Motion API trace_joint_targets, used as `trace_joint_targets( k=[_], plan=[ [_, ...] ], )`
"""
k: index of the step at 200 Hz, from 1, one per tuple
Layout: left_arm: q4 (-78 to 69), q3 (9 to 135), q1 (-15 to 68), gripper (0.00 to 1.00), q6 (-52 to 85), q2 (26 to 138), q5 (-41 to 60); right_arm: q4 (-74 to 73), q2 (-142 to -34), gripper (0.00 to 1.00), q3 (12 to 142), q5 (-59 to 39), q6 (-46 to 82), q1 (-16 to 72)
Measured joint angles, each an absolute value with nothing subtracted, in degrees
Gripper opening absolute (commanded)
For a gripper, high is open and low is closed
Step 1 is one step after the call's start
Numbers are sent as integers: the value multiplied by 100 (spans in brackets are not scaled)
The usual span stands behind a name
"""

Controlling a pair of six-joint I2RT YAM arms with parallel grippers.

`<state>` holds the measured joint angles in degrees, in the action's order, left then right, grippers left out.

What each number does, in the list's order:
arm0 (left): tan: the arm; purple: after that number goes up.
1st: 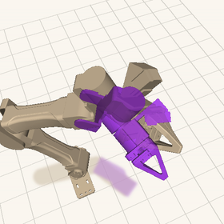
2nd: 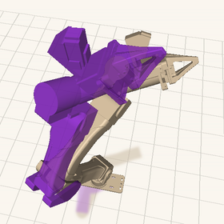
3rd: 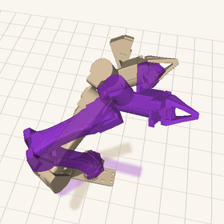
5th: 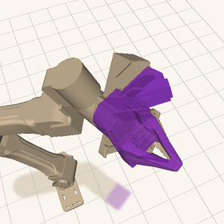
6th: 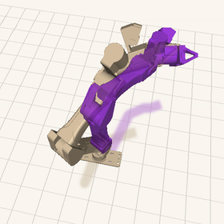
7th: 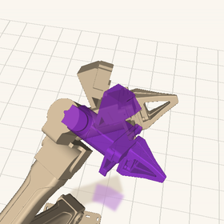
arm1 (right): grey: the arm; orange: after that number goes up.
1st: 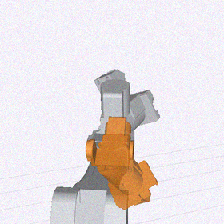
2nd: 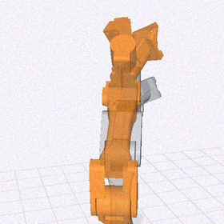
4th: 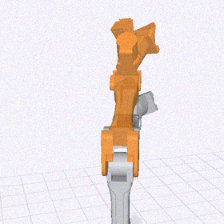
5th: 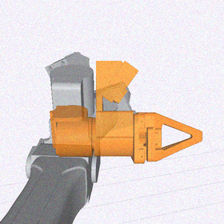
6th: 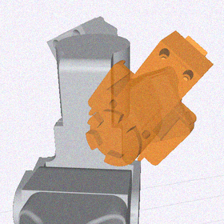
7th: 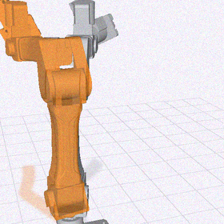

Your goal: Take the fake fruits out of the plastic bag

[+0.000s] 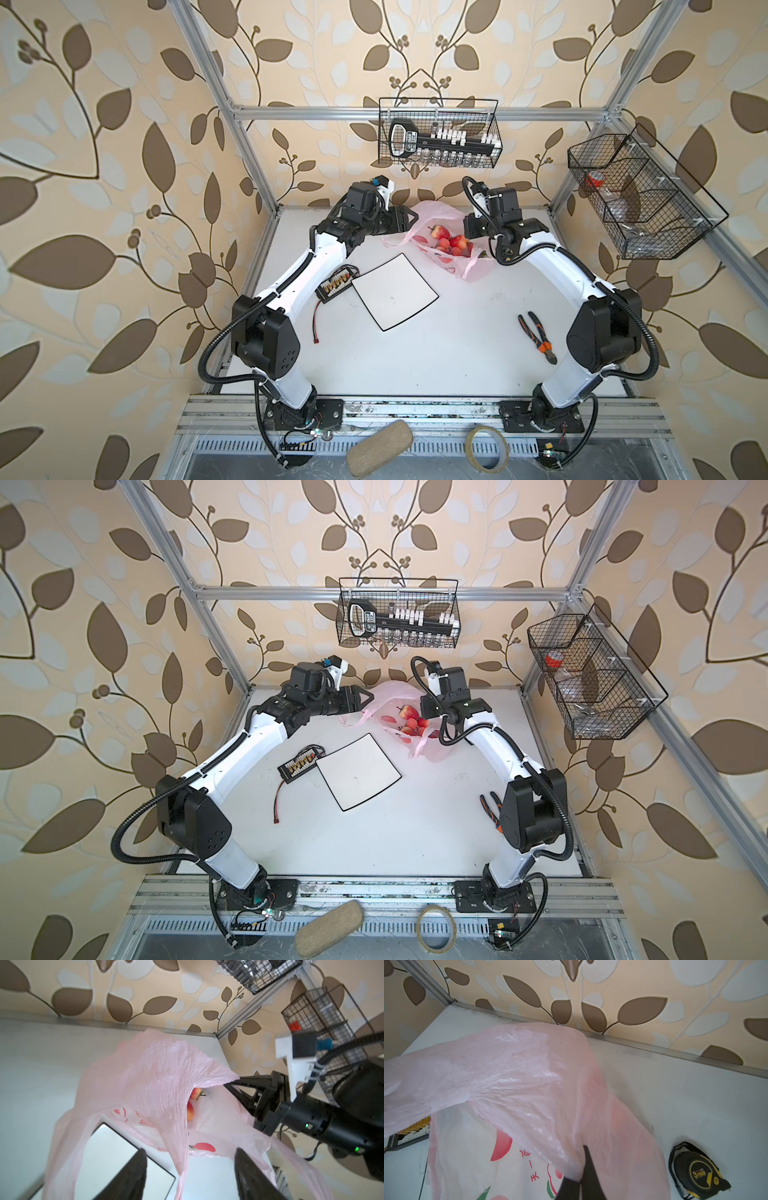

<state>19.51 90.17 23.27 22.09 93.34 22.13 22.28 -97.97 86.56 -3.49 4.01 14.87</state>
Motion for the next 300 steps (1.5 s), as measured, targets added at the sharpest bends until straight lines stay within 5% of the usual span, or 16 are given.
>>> trace_joint_targets(
  k=[90, 174, 194, 252, 280, 300],
  plan=[
    [1540, 7074, 3485, 93, -3802, 7909, 932, 2189, -9797, 0, 8659, -458, 596, 1487],
    [14, 6801, 3404, 94, -5568, 8792, -1066, 2180, -9795, 0, 8659, -460, 620, 1487],
    [-64, 6805, 3404, 84, -5653, 8980, -1337, 2180, -9789, 0, 8659, -458, 617, 1487],
    [220, 7365, 3400, 29, -5658, 9317, -2123, 2178, -9616, 0, 8646, -451, 548, 1487],
    [967, 7765, 3356, 6, -5151, 9255, -1758, 2139, -9435, 2, 8429, -403, 484, 1487],
    [1457, 7889, 3317, 0, -4563, 9039, -1173, 2102, -9358, 6, 8171, -342, 482, 1490]
  ],
)
